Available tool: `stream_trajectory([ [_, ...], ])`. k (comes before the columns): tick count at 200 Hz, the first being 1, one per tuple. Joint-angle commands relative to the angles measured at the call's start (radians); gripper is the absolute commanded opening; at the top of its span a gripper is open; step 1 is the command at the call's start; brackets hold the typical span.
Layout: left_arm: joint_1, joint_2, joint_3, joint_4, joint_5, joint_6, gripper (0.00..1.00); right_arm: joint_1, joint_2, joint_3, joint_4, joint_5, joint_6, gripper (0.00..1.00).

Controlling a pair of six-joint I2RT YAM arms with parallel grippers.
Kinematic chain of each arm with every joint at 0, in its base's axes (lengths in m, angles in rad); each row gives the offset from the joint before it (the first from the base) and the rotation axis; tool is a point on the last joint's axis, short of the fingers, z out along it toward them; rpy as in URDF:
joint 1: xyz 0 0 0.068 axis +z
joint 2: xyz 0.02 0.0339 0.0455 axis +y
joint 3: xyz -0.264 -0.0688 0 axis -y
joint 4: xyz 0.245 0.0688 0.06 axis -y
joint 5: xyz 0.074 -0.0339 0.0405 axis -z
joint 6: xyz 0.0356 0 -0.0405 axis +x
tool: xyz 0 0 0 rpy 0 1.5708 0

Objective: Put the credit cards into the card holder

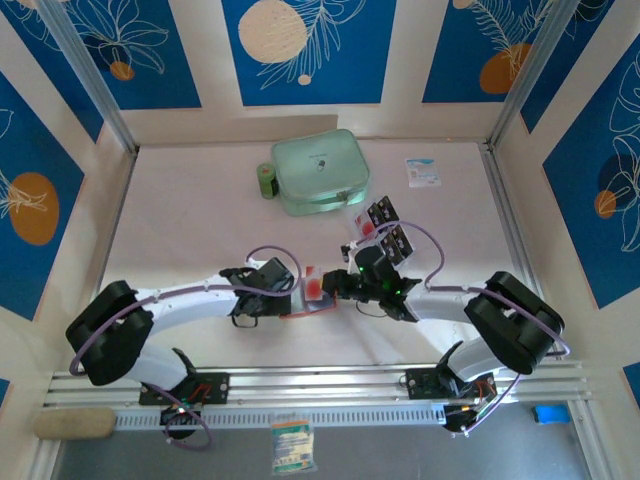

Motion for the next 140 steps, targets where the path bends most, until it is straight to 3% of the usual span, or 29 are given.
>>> stream_trajectory([
  [1, 0.009, 0.007, -0.012, -0.028, -0.023, -0.016, 0.98, 0.009, 0.018, 0.030, 0.043, 0.005, 0.008, 0.00],
  [140, 0.008, 0.004, -0.025, -0.016, -0.019, -0.010, 0.98, 0.016, 0.088, 0.027, 0.104, -0.010, 0.039, 0.00],
])
